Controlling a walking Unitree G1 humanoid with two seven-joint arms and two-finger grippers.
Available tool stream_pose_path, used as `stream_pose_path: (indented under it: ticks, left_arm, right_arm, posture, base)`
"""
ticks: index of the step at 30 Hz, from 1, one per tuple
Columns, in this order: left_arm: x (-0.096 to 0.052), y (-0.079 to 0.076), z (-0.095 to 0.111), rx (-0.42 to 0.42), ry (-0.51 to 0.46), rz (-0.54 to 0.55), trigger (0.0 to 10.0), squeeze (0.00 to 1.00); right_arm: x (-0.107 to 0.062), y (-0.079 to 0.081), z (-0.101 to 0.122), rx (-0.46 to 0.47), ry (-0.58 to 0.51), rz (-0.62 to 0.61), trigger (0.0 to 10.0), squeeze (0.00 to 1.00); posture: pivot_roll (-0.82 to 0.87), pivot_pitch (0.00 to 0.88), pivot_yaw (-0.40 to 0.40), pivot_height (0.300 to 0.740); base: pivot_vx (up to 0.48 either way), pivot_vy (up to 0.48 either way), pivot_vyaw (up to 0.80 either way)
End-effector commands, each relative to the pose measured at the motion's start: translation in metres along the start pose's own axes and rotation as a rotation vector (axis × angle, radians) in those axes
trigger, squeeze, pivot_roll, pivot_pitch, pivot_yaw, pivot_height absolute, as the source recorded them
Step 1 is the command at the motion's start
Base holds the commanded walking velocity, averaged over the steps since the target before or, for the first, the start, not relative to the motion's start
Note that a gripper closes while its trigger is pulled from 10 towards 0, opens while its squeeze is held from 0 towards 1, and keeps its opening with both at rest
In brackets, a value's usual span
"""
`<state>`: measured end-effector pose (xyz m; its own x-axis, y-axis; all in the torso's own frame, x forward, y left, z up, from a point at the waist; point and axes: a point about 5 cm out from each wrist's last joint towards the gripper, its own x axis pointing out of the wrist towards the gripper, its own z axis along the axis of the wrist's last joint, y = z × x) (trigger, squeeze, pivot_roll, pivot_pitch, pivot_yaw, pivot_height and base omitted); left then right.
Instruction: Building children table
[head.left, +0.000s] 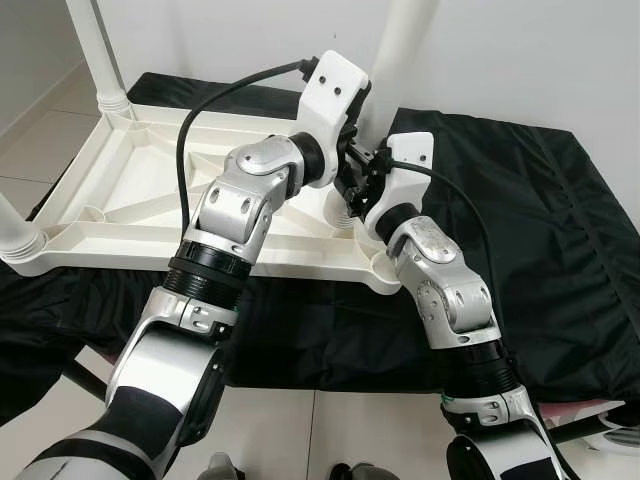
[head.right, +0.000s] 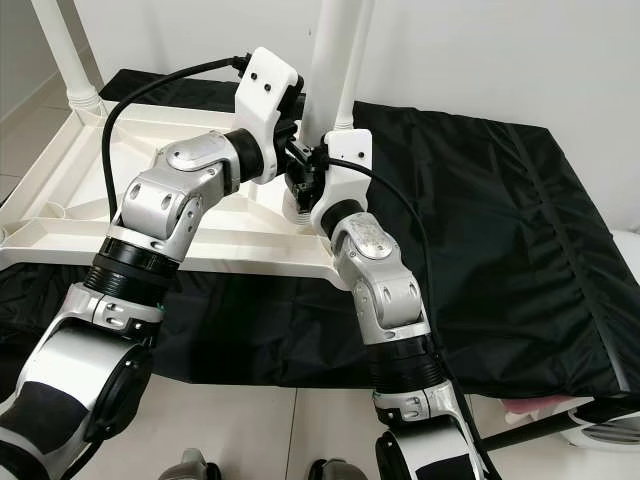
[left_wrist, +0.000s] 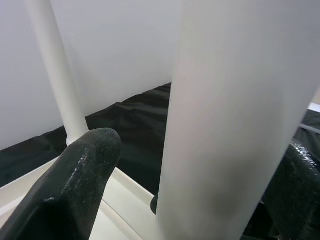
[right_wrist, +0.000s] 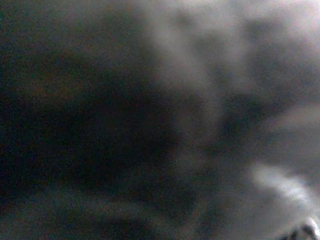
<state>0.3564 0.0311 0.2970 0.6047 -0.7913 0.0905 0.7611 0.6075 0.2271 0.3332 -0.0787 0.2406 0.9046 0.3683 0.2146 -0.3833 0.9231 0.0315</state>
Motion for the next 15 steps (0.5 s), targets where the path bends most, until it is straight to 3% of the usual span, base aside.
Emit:
stream_pose_path:
  ticks: [1,8,9,10,11,15]
  left_arm:
    - [0.001,-0.002,0.008,0.005,-0.021,-0.003,10.0,1.00]
    - [-0.002,0.000,0.010,-0.005,-0.027,-0.012,10.0,1.00]
    - [-0.004,0.000,0.010,-0.008,-0.031,-0.022,10.0,0.44]
    - [-0.004,0.000,0.010,-0.008,-0.031,-0.022,10.0,0.44]
    - [-0.005,0.000,0.011,-0.006,-0.033,-0.034,10.0,0.00]
    - [-0.006,-0.001,0.012,-0.004,-0.034,-0.043,10.0,0.00]
  right_arm:
    - [0.001,-0.004,0.002,-0.001,-0.001,-0.013,10.0,0.00]
    - [0.001,-0.010,0.002,0.002,-0.002,-0.042,10.0,0.00]
    - [0.000,-0.013,0.002,0.003,-0.002,-0.053,10.0,0.00]
    - [0.000,-0.013,0.002,0.003,-0.002,-0.053,10.0,0.00]
    - [0.000,-0.015,0.002,0.003,-0.004,-0.063,10.0,0.00]
    - [0.000,-0.018,0.003,0.002,-0.005,-0.071,10.0,0.00]
  posture:
    - [-0.03,0.069,-0.071,0.740]
    - [-0.03,0.072,-0.070,0.740]
    - [-0.03,0.072,-0.069,0.740]
    - [-0.03,0.072,-0.069,0.740]
    - [-0.02,0.071,-0.069,0.740]
    - [-0.02,0.069,-0.068,0.740]
  base:
    - [0.000,0.000,0.00]
    - [0.000,0.000,0.00]
    - [0.000,0.000,0.00]
    - [0.000,0.000,0.00]
    - [0.000,0.000,0.00]
    - [0.000,0.000,0.00]
